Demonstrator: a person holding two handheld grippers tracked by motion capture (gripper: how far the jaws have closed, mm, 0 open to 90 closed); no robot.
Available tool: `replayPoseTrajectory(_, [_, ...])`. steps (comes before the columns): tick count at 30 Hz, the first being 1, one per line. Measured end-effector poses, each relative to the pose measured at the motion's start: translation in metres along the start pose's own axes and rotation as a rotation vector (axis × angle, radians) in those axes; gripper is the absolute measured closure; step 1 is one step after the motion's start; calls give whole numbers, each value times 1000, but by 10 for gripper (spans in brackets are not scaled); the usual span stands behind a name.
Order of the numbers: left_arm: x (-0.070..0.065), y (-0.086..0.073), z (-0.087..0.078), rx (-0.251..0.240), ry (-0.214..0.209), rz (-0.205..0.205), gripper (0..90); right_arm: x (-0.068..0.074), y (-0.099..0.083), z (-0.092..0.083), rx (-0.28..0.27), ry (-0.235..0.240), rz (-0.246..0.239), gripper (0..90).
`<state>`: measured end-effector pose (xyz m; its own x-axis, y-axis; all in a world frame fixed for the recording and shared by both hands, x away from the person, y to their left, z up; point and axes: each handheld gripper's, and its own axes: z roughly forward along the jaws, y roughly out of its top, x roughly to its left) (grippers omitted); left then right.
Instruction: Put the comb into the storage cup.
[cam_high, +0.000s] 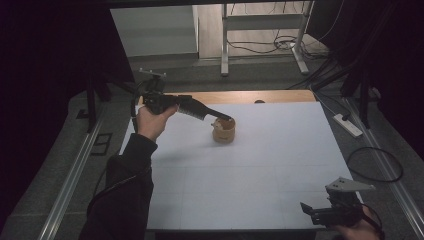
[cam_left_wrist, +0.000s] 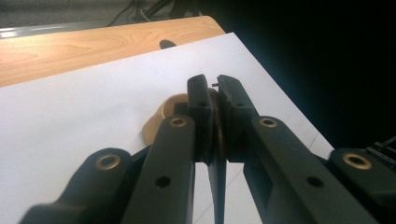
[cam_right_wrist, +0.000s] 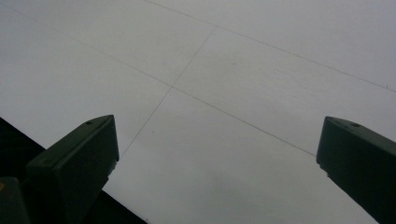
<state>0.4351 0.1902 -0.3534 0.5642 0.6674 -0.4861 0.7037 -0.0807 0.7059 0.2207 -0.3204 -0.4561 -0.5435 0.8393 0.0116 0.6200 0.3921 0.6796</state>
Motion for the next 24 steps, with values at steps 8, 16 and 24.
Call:
replayPoseTrajectory(8, [7,5,8,26,20,-14,835,0,0,0,2,6,-4,0])
replayPoseTrajectory(16, [12,6,17,48,26,-27,835,0,0,0,3,14,-9,0])
replayPoseTrajectory(24, [18,4,29,71,30,-39,835,0,0,0,3,16,-8,0])
